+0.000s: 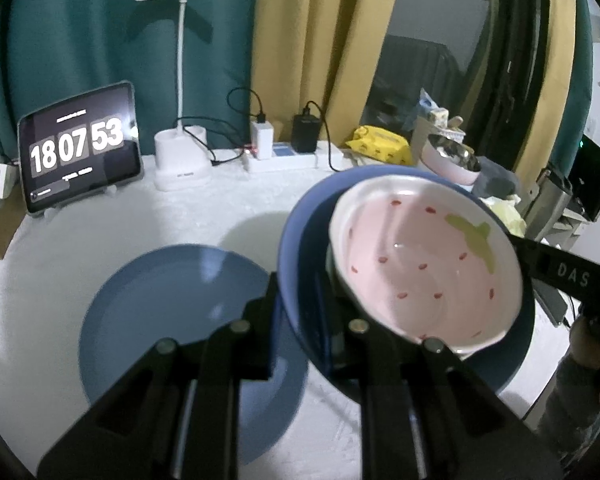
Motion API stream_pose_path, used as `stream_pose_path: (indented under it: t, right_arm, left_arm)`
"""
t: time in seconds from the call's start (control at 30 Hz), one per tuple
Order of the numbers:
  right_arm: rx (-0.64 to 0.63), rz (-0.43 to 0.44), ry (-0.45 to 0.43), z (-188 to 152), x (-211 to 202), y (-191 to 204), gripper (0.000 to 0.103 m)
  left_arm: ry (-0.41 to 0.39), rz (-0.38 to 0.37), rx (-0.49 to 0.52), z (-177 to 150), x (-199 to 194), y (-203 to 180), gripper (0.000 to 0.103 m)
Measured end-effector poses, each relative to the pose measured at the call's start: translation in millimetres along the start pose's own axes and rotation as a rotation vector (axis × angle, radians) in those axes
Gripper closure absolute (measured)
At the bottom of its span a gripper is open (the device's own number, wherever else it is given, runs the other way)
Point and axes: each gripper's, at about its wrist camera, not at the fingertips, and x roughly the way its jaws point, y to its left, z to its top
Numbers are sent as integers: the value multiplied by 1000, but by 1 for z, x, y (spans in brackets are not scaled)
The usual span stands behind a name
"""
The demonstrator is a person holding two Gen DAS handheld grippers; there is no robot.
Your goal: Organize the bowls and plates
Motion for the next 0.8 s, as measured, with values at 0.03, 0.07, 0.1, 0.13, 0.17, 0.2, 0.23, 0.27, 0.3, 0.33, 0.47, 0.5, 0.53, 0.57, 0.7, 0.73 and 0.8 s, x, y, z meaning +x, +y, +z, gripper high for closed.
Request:
stream_pose_path:
  t: [0.03, 0.07, 0.1, 0.13, 0.17, 0.2, 0.23, 0.27, 0.3, 0.33, 0.47, 0.5, 0.53, 0.57, 0.7, 0.73, 0.8]
  right_arm:
    - [-3, 1, -1, 1, 0, 3, 95]
    - [-7, 2, -4, 2, 0, 7, 95]
    - [-9, 4, -6, 2, 0, 10, 95]
    - [-12, 5, -6, 3, 1, 14, 95]
    - [-15, 8, -6, 3, 2, 18, 95]
    - [-18, 10, -6, 4, 3, 21, 95]
    - [-22, 13, -5, 4, 4, 25, 95]
    - [-27, 15, -2, 5, 6, 30, 95]
    - [-35, 17, 0, 5, 7, 34, 95]
    - [-42, 19, 1, 6, 8, 38, 95]
    - [-79, 18, 8, 9, 15, 57, 95]
    - [-84, 19, 10, 9, 16, 61, 95]
    - [-88, 20, 11, 9, 18, 64, 95]
    - [-95, 21, 13, 10, 20, 69, 95]
    - [-110, 28, 20, 10, 26, 83, 95]
    - [-115, 31, 21, 10, 28, 87, 95]
    - [-125, 37, 28, 10, 33, 94, 95]
  left_arm:
    - [-4, 1, -4, 1, -2, 4, 88]
    - [-7, 2, -6, 1, -3, 6, 88]
    - [-10, 5, -9, 2, -4, 9, 88]
    - [-12, 8, -13, 2, -6, 13, 88]
    - [-13, 10, -14, 3, -6, 16, 88]
    - [-13, 14, -19, 3, -7, 21, 88]
    - [-13, 16, -23, 3, -7, 24, 88]
    - [-14, 18, -28, 3, -8, 28, 88]
    - [-15, 20, -34, 2, -8, 32, 88]
    - [-17, 20, -43, 2, -9, 37, 88]
    - [-21, 20, -74, -1, -10, 55, 88]
    - [-22, 21, -81, -1, -10, 59, 88]
    - [-22, 22, -87, -1, -10, 64, 88]
    - [-23, 24, -92, -1, -11, 67, 88]
    - [-22, 35, -103, -1, -13, 85, 88]
    - [-22, 38, -104, -1, -13, 88, 88]
    - [-22, 45, -108, 0, -13, 95, 88]
